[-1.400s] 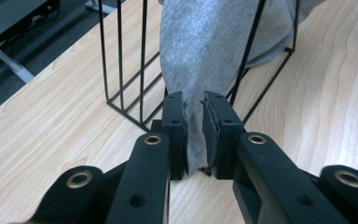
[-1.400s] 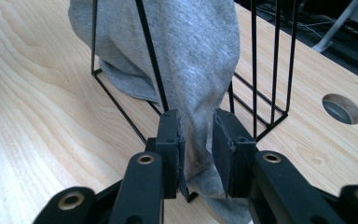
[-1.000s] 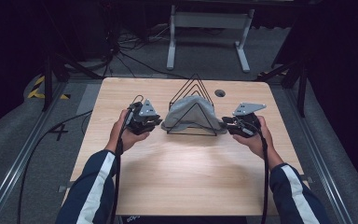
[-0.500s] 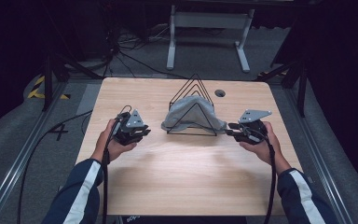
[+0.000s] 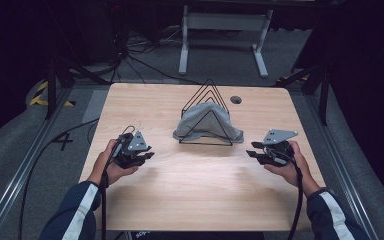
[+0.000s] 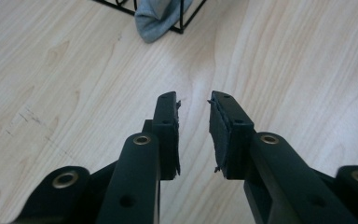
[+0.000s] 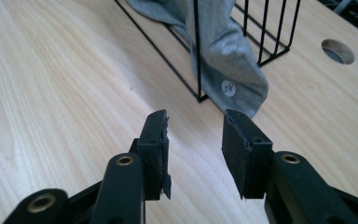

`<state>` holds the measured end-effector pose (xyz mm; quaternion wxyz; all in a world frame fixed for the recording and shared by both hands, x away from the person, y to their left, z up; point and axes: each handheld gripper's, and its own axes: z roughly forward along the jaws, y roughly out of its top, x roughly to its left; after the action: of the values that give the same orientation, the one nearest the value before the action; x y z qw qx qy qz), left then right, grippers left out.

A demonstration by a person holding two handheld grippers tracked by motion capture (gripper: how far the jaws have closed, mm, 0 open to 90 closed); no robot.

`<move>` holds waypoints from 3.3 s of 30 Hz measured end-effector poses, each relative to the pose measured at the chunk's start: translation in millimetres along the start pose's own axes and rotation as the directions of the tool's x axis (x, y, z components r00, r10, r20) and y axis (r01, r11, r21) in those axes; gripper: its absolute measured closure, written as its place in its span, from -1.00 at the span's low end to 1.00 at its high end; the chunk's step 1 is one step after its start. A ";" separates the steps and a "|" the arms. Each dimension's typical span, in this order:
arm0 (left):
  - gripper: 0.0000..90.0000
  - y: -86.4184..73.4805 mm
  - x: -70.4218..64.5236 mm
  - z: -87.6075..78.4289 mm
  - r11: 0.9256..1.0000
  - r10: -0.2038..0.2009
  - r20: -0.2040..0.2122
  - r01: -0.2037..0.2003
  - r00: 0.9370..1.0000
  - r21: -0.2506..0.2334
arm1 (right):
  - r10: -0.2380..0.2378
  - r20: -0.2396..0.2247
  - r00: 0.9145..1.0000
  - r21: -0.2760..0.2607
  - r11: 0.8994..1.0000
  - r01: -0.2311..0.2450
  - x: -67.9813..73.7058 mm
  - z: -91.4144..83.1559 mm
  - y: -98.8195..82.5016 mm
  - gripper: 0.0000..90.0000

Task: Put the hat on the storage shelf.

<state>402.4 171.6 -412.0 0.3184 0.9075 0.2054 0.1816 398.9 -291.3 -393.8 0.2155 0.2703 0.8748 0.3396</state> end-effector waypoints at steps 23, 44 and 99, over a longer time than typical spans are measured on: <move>-0.17 -59.1 -18.1 -11.1 0.995 -0.090 0.006 0.089 0.996 0.052 | 0.102 0.021 0.995 0.044 0.994 -0.103 6.9 -14.3 -65.4 -0.20; -0.57 -109.9 -28.4 -9.6 0.965 -0.251 0.062 0.254 0.966 -0.058 | 0.283 0.071 0.957 -0.014 0.959 -0.283 16.5 -30.1 -128.1 -0.48; -0.66 -109.2 -27.5 -9.3 0.965 -0.255 0.043 0.257 0.966 -0.045 | 0.306 0.098 0.947 -0.011 0.952 -0.306 15.5 -30.3 -128.6 -0.52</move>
<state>346.7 240.7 -481.9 0.3656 0.8683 0.3103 0.1272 328.1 -376.4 -467.7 0.2025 0.4194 0.8113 0.3535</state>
